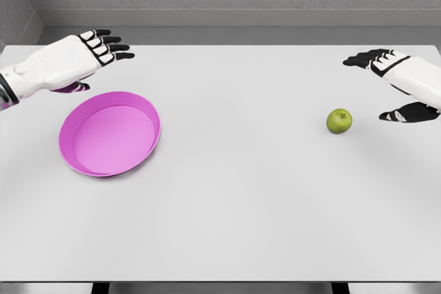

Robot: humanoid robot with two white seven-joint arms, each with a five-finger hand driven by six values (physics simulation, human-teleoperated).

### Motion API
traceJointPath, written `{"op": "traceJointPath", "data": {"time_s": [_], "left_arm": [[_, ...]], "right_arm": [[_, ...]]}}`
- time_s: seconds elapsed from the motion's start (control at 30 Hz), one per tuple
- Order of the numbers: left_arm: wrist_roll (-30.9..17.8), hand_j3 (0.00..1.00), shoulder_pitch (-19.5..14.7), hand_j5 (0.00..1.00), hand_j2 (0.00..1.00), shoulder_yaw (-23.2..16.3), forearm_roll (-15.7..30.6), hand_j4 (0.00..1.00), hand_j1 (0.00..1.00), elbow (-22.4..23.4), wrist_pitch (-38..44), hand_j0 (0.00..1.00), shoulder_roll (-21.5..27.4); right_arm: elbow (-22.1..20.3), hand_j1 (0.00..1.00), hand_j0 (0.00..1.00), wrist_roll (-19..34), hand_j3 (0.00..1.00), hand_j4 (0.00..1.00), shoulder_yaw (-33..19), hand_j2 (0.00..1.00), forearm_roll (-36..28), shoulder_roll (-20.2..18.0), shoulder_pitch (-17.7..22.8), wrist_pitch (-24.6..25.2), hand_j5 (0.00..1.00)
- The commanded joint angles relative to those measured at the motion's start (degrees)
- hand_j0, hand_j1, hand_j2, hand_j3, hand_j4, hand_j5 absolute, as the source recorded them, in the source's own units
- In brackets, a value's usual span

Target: Put the apple on the plate with both arms

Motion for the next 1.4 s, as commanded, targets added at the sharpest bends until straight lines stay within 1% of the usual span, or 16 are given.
{"op": "traceJointPath", "data": {"time_s": [0.0,0.13,0.2,0.3,0.4,0.47,0.53,0.63,0.67,0.7,0.8,0.87,0.93,1.1,1.17,1.37], "left_arm": [[0.03,1.00,0.00,1.00,1.00,-0.02,0.37,1.00,1.00,0.12,-0.02,1.00,0.02],[-0.06,1.00,-0.09,1.00,1.00,0.06,0.37,1.00,1.00,0.12,-0.02,1.00,-0.15],[-0.06,1.00,-0.09,1.00,1.00,-0.02,0.20,1.00,1.00,0.12,-0.02,1.00,-0.33],[-0.15,1.00,-0.26,1.00,1.00,-0.02,0.20,1.00,1.00,0.56,-0.02,1.00,-0.42],[-3.75,1.00,-0.44,1.00,1.00,0.06,0.29,1.00,1.00,0.65,-0.02,1.00,-0.50],[-3.93,1.00,-0.44,1.00,1.00,0.06,0.37,1.00,1.00,1.00,-0.02,1.00,-0.68],[-3.93,1.00,-0.44,1.00,1.00,0.06,0.37,1.00,1.00,1.09,-0.02,1.00,-0.68],[-3.93,1.00,-0.44,1.00,1.00,0.06,0.37,1.00,1.00,1.09,-0.02,1.00,-0.94],[-3.93,1.00,-0.44,1.00,1.00,0.06,0.37,1.00,1.00,1.09,-0.02,1.00,-1.03],[-3.93,1.00,-0.44,1.00,1.00,0.06,0.37,1.00,1.00,1.09,-0.02,1.00,-0.94],[-3.93,1.00,-0.44,1.00,1.00,0.15,0.37,1.00,1.00,1.18,-0.02,1.00,-1.03],[-3.93,1.00,-0.61,1.00,1.00,0.24,0.46,1.00,1.00,2.14,-0.02,1.00,-1.12],[-4.02,1.00,-0.97,1.00,1.00,0.15,0.46,1.00,1.00,2.23,-0.02,1.00,-1.12],[-4.10,1.00,-1.32,1.00,1.00,0.24,0.29,1.00,1.00,2.23,-0.02,1.00,-1.47],[-4.10,1.00,-1.32,1.00,1.00,0.24,0.29,1.00,1.00,2.23,-0.02,1.00,-1.56],[-4.19,1.00,-1.32,1.00,1.00,0.24,0.20,1.00,1.00,2.32,-0.02,1.00,-1.73]], "right_arm": [[-0.01,1.00,1.00,-0.03,1.00,1.00,-0.11,1.00,-0.15,-0.16,-0.09,0.03,1.00],[-0.01,1.00,1.00,-0.29,1.00,1.00,0.77,1.00,-0.68,0.28,-0.09,1.52,1.00],[-0.01,1.00,1.00,-0.12,1.00,1.00,1.65,1.00,-0.50,0.36,-0.44,6.71,1.00],[-0.01,1.00,1.00,-0.03,1.00,1.00,4.11,1.00,-0.41,0.54,-1.58,12.07,1.00],[-0.01,1.00,1.00,1.19,1.00,1.00,5.78,1.00,-0.32,0.72,-2.28,12.07,1.00],[-0.01,1.00,1.00,9.45,1.00,1.00,8.33,1.00,-0.32,1.77,-5.62,12.25,1.00],[0.34,1.00,1.00,14.64,1.00,1.00,12.55,1.00,-0.32,3.00,-10.02,12.42,1.00],[1.74,1.00,1.00,16.75,1.00,1.00,14.22,1.00,-0.24,3.62,-11.95,12.86,1.00],[1.75,1.00,1.00,18.25,1.00,1.00,14.75,1.00,-0.24,3.97,-12.48,14.44,1.00],[1.83,1.00,1.00,18.78,1.00,1.00,15.97,1.00,-0.24,4.23,-13.62,14.71,1.00],[2.45,1.00,1.00,20.36,1.00,1.00,21.07,1.00,-0.24,6.16,-18.89,19.89,1.00],[3.50,1.00,1.00,20.36,1.00,1.00,22.30,1.00,-0.24,6.69,-19.86,21.47,1.00],[4.12,1.00,1.00,20.45,1.00,1.00,22.92,1.00,-0.24,6.96,-20.56,24.82,1.00],[7.98,1.00,1.00,20.36,1.00,1.00,28.19,1.00,-0.24,9.42,-25.75,25.08,1.00],[8.34,1.00,1.00,20.36,1.00,1.00,28.72,1.00,-0.24,9.68,-26.28,27.98,1.00],[9.83,1.00,1.00,20.18,1.00,1.00,29.07,1.00,-0.24,10.47,-26.54,28.42,1.00]]}}
